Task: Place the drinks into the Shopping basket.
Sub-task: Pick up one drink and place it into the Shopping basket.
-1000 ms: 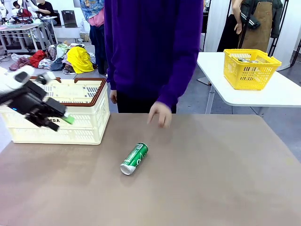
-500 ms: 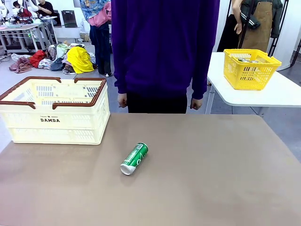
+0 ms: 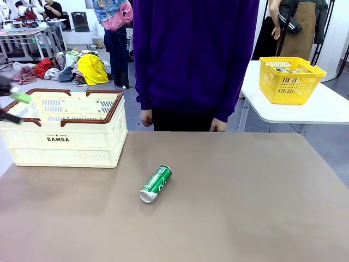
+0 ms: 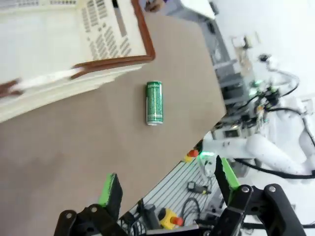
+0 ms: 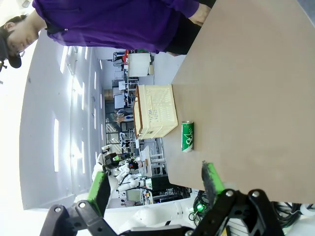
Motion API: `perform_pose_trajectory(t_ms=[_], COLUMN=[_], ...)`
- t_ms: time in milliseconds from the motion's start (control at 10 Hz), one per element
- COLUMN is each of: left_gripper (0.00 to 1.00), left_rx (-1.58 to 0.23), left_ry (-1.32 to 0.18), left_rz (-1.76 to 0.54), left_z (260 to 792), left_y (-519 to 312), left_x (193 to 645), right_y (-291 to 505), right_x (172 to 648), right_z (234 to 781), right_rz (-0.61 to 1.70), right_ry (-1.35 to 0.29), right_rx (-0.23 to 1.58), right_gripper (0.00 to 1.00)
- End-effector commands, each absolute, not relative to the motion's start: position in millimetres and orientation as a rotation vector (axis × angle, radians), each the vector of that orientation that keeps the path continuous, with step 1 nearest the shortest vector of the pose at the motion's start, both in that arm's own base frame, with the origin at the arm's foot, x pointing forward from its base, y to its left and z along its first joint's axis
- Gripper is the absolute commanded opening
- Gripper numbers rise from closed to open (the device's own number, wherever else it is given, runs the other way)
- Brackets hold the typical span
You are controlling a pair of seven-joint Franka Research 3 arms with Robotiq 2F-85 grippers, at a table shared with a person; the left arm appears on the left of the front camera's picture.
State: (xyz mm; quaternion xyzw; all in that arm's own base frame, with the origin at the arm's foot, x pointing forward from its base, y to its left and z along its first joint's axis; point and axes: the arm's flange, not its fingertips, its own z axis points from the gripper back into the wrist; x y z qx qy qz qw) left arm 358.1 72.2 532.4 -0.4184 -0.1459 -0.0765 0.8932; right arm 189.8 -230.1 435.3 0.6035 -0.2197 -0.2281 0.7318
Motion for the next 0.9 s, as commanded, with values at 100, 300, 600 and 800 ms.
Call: perform_pose_trajectory(t_ms=[100,300,600,800], left_gripper=[1.0,1.0,1.0,1.0], left_rx=[-0.527,-0.341,-0.215,-0.239], left_ry=[-0.278,-0.243,-0.275,-0.257], left_rz=[-0.3,-0.445,-0.539,-0.559], left_z=[537,512,454,463], left_y=[-72,-160,-238,-245], left_x=[378,379,365,356], right_y=[-231,-231,-231,-231], right_x=[190,190,190,190], right_z=[438,438,438,438], right_rz=[-0.499,-0.499,-0.499,-0.499], right_ry=[-0.503,-0.503,-0.503,-0.503], right_rx=[1.348,1.348,1.348,1.348], right_gripper=[1.0,1.0,1.0,1.0])
